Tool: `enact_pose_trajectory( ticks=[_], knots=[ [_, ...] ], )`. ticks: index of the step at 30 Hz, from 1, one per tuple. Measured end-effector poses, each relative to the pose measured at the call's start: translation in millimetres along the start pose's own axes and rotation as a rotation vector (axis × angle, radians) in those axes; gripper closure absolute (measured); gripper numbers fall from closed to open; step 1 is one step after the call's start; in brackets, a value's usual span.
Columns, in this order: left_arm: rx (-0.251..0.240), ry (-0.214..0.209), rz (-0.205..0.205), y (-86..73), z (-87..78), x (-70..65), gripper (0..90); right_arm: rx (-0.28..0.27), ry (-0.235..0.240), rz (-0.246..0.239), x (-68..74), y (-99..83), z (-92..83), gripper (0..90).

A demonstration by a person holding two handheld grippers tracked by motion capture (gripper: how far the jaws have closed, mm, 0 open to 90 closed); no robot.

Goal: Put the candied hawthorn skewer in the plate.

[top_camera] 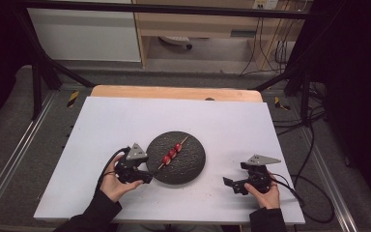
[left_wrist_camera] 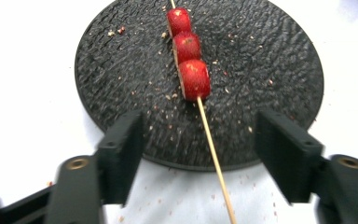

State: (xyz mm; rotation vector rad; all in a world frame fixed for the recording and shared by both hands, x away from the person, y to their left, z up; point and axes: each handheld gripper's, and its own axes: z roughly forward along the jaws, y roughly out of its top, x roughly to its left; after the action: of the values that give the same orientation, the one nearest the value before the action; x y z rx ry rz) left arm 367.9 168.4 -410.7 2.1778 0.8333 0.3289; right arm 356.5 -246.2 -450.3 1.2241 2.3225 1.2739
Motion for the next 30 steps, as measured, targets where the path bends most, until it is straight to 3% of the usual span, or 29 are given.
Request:
enact_pose_trajectory(
  ticks=[2,5,13,20,30],
  knots=[
    [0.005,0.006,0.006,-4.9,-4.5,3.7,26.1,0.000,0.002,0.004,0.5,-0.1,-0.2,0.6],
    [0.015,0.002,-0.018,-13.0,-11.3,10.6,22.2,-0.002,0.004,0.004,0.6,-0.2,-0.3,0.6],
    [-0.006,0.033,-0.036,-36.6,-35.2,29.5,10.7,0.008,0.003,0.013,1.1,-0.6,-0.6,0.7],
    [-0.040,0.044,-0.060,-56.2,-49.6,43.5,8.5,0.006,0.002,0.009,-0.8,-1.1,-1.5,0.7],
    [-0.073,0.045,-0.115,-83.5,-52.8,59.0,8.1,0.011,0.002,0.014,-2.0,-3.0,-2.4,0.6]
  ],
)
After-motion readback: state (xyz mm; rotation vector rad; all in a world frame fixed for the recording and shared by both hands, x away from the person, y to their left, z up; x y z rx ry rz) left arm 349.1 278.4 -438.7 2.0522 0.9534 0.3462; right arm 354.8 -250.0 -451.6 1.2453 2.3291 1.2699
